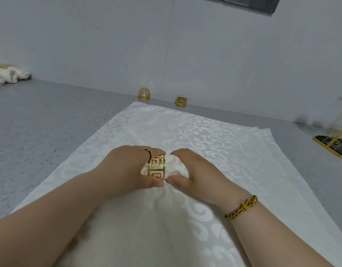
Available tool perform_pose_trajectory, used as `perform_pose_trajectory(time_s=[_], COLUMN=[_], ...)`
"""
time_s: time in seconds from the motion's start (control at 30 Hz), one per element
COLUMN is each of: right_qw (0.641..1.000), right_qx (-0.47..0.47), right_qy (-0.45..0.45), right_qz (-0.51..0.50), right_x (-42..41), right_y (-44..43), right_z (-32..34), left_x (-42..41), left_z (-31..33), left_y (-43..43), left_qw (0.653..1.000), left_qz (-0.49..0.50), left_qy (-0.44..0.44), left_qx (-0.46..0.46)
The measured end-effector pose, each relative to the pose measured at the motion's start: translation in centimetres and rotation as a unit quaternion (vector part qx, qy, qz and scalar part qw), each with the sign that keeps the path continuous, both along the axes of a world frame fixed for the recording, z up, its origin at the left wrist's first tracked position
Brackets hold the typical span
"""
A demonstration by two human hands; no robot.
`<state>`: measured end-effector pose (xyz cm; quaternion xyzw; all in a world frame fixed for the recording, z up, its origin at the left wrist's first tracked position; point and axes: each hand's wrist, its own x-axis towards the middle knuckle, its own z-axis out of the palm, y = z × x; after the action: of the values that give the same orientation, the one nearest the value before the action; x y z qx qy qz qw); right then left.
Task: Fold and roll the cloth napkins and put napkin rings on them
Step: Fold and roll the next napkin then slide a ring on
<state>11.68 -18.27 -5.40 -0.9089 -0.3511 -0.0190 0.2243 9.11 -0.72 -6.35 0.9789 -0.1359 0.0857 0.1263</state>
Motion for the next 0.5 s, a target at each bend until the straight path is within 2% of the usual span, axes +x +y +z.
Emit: perform_pose_trajectory(time_s=[0.17,0.37,0.5], right_qw=[1.0,0.999,0.995], right_qx=[-0.01,-0.052,-0.02], right_qy=[-0.011,0.003,-0.097], right_qz=[0.002,0.001,-0.009], right_x=[0.3,0.3,0.0], right_y=[0.2,-1.1,-0.8], right_z=[-0.3,0.5,0.7], left_x=[-0.1,-0.4,-0.6], left_z=[0.1,0.9,1.5], left_y=[0.0,1.5,3.4], left_qw=[0.994,0.991,0.988], left_qz=[-0.016,0.009,0.015], left_qy=[0.034,0.087,0.104], left_qx=[-0.101,-0.106,-0.112])
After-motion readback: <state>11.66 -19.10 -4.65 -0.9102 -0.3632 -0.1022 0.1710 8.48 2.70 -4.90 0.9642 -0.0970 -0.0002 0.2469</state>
